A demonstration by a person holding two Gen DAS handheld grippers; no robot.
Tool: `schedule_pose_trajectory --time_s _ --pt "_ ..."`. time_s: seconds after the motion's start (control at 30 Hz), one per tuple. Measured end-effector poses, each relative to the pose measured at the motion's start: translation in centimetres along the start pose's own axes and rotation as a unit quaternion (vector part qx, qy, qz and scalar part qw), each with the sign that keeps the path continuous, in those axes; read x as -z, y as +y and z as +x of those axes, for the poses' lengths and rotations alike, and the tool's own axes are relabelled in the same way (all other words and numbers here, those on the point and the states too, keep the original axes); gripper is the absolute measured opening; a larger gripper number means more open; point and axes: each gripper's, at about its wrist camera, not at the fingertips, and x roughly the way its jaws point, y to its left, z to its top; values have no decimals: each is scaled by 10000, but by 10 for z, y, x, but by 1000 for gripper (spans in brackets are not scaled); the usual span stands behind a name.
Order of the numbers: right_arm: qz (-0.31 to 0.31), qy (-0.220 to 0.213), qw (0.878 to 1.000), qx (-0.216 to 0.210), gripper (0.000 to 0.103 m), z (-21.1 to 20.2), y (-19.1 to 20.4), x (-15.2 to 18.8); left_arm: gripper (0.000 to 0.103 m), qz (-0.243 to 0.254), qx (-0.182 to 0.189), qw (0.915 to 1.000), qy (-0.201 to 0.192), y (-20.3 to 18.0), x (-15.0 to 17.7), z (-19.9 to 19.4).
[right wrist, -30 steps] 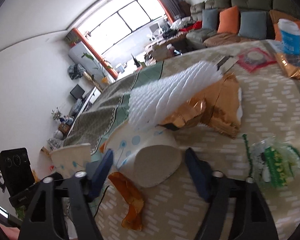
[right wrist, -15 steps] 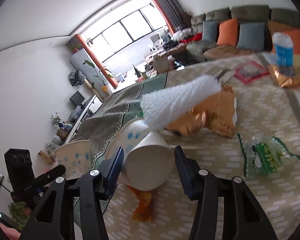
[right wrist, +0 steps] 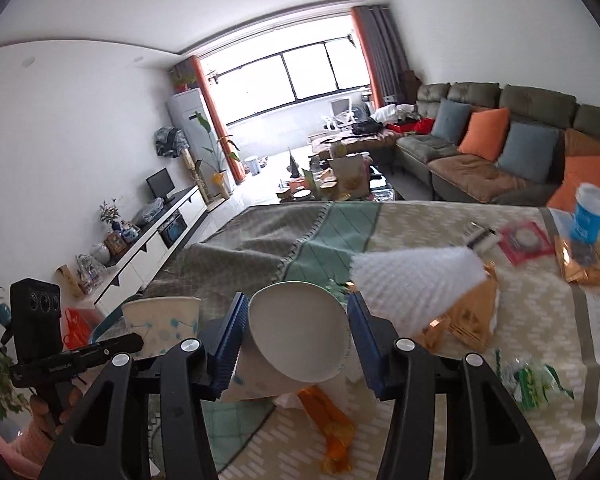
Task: Collect trash
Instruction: 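Carry both paper cups to the teal bin and open both tools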
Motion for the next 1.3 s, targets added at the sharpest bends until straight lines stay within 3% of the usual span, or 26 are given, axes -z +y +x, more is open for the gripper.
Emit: schedule_pose_trajectory --time_s 0.33,0.73,1.0,1.3 --pt "-115 -12 9985 -536 51 17 30 -14 23 -93 -233 9994 -223 14 -1 -27" --pt "-155 309 9893 -1415 51 65 82 -18 23 -228 -882 9943 -559 35 -3 -76" --pt "-342 482 9802 -1888 51 92 124 -23 23 -439 -1382 9858 -850 56 0 -118" --pt "-544 690 9693 -2297 51 121 174 -22 23 -747 -2047 9699 -1088 90 0 -159"
